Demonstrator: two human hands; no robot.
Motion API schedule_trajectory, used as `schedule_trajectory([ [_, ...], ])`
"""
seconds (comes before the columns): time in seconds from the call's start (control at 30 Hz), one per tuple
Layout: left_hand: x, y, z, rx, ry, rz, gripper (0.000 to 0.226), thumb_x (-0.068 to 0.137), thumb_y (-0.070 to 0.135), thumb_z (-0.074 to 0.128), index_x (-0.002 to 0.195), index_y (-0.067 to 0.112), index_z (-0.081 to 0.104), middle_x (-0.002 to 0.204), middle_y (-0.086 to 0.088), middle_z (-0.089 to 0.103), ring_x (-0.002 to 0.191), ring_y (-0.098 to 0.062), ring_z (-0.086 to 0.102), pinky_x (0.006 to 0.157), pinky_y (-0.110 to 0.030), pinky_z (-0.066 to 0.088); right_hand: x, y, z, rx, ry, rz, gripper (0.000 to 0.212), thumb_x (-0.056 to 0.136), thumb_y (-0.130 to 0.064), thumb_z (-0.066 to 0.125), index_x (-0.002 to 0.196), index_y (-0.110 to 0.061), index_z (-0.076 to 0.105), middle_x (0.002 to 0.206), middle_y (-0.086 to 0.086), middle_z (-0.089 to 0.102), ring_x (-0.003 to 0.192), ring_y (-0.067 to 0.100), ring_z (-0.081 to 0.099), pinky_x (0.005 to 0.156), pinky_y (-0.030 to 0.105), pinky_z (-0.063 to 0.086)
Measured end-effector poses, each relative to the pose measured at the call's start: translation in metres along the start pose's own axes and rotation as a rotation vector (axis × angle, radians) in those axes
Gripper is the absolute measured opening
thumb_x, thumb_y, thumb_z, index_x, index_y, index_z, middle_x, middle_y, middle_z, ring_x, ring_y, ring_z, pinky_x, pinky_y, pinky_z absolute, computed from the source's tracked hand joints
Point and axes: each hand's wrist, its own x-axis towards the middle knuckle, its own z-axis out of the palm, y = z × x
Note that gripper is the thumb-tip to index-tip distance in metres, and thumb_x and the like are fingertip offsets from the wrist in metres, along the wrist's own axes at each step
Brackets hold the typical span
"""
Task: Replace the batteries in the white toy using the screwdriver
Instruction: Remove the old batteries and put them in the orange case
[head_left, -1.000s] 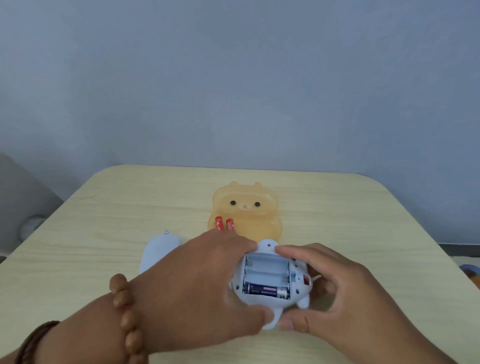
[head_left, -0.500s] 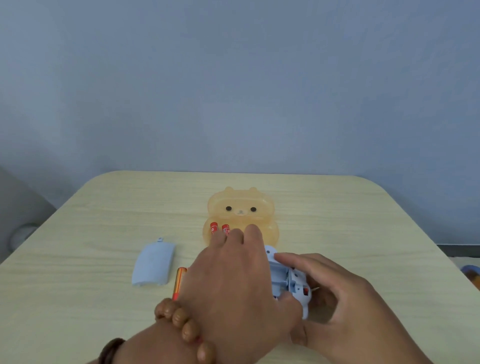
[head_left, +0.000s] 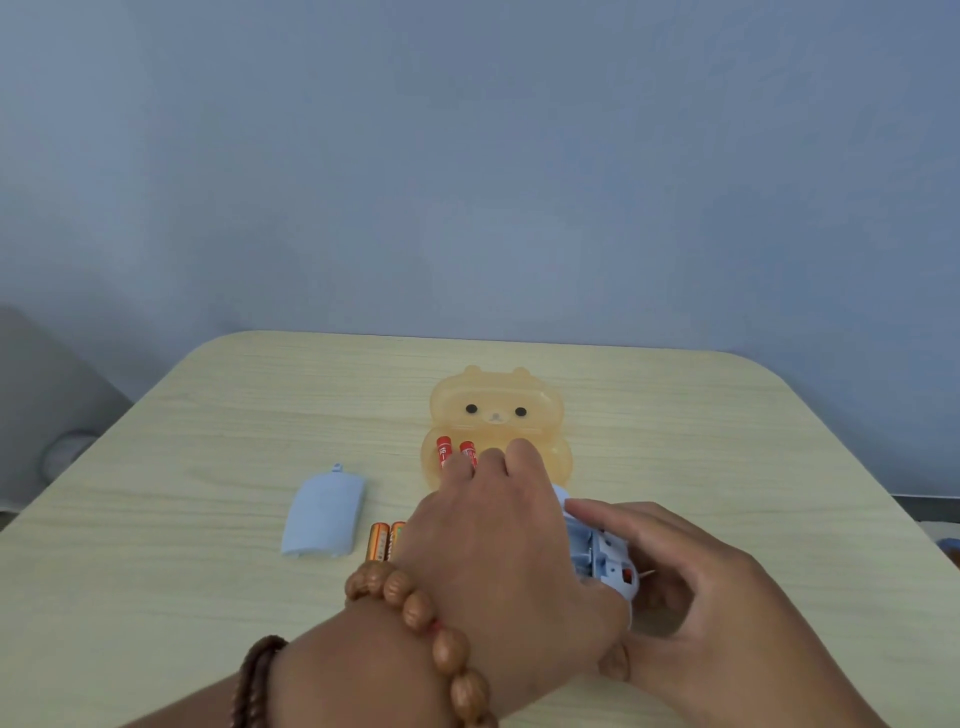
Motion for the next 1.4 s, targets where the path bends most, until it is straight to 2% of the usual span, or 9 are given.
schedule_trajectory([
  [0.43, -0.003, 0.001, 0.001, -0.134, -0.073, -0.135, 0.051, 0.071, 0.055, 0.062, 0.096, 0.024, 0.03, 0.094, 0.011, 0.035, 0.099, -0.015, 0.041, 0.077, -0.029, 0.043, -0.001, -0.005, 0.005, -0.026, 0.041, -0.038, 0.073, 0.047, -0.035, 0.082, 0.118, -0.04, 0.071, 0.117, -0.022, 0.068, 0.1, 0.004, 0.072, 0.07, 0.011, 0.055],
  [0.67, -0.01, 0.002, -0.001, -0.098, -0.019, -0.06, 0.042, 0.079, 0.052, 0.052, 0.101, 0.025, 0.028, 0.096, 0.012, 0.036, 0.096, -0.015, 0.045, 0.082, -0.029, 0.046, -0.001, 0.0, 0.006, -0.076, 0.029, -0.013, 0.079, 0.055, 0.003, 0.092, 0.12, -0.038, 0.071, 0.119, -0.023, 0.068, 0.102, 0.004, 0.071, 0.073, 0.01, 0.054],
  [0.77, -0.014, -0.001, -0.001, -0.076, 0.032, -0.005, 0.032, 0.082, 0.047, 0.043, 0.1, 0.028, 0.026, 0.097, 0.012, 0.039, 0.093, -0.014, 0.046, 0.082, -0.03, 0.046, -0.001, 0.0, 0.008, -0.066, 0.058, -0.02, 0.074, 0.055, -0.006, 0.089, 0.117, -0.042, 0.072, 0.119, -0.022, 0.069, 0.102, 0.006, 0.071, 0.074, 0.013, 0.056],
  [0.87, -0.018, -0.006, 0.004, -0.015, 0.046, 0.059, 0.024, 0.076, 0.049, 0.025, 0.094, 0.032, 0.028, 0.096, 0.012, 0.043, 0.094, -0.014, 0.041, 0.078, -0.03, 0.044, -0.001, -0.003, 0.009, -0.039, 0.095, -0.012, 0.068, 0.052, -0.029, 0.08, 0.117, -0.045, 0.071, 0.118, -0.023, 0.069, 0.101, 0.004, 0.071, 0.074, 0.012, 0.056],
  [0.97, -0.022, -0.014, 0.012, 0.008, 0.039, 0.089, 0.034, 0.072, 0.055, 0.016, 0.089, 0.033, 0.036, 0.102, 0.015, 0.046, 0.102, -0.009, 0.038, 0.082, -0.027, 0.045, -0.002, -0.005, 0.009, -0.051, 0.103, -0.004, 0.068, 0.05, -0.04, 0.074, 0.118, -0.049, 0.068, 0.118, -0.025, 0.068, 0.1, 0.002, 0.071, 0.076, 0.011, 0.055],
  [1.13, -0.021, -0.029, 0.008, -0.076, -0.044, 0.113, 0.041, 0.081, 0.071, 0.041, 0.105, 0.038, 0.05, 0.127, 0.029, 0.038, 0.123, 0.003, 0.024, 0.095, -0.021, 0.04, -0.003, -0.003, 0.006, -0.056, 0.076, 0.042, 0.075, 0.053, -0.02, 0.092, 0.119, -0.047, 0.069, 0.117, -0.023, 0.069, 0.098, 0.004, 0.072, 0.081, 0.025, 0.061],
  [1.2, -0.021, -0.033, 0.008, -0.117, -0.039, 0.134, 0.049, 0.075, 0.077, 0.038, 0.105, 0.041, 0.053, 0.131, 0.033, 0.036, 0.123, 0.008, 0.024, 0.093, -0.014, 0.033, -0.003, -0.003, 0.006, -0.058, 0.085, 0.052, 0.078, 0.052, -0.014, 0.096, 0.118, -0.047, 0.069, 0.115, -0.022, 0.07, 0.095, 0.004, 0.073, 0.08, 0.026, 0.061],
  [1.33, -0.017, -0.038, 0.006, -0.45, 0.089, 0.079, 0.031, 0.074, 0.067, 0.057, 0.088, 0.04, 0.062, 0.116, 0.033, 0.05, 0.114, 0.01, 0.045, 0.085, -0.009, 0.037, -0.002, -0.005, 0.008, -0.047, 0.093, 0.074, 0.079, 0.052, -0.014, 0.099, 0.117, -0.048, 0.069, 0.116, -0.019, 0.07, 0.091, 0.008, 0.073, 0.077, 0.027, 0.062],
  [1.4, -0.011, -0.039, 0.002, -0.646, 0.183, 0.045, 0.026, 0.071, 0.059, 0.068, 0.081, 0.035, 0.066, 0.096, 0.017, 0.066, 0.089, -0.002, 0.062, 0.073, -0.017, 0.049, -0.001, -0.007, 0.009, -0.042, 0.086, 0.077, 0.079, 0.051, -0.018, 0.1, 0.117, -0.048, 0.069, 0.114, -0.017, 0.07, 0.089, 0.009, 0.073, 0.075, 0.024, 0.061],
])
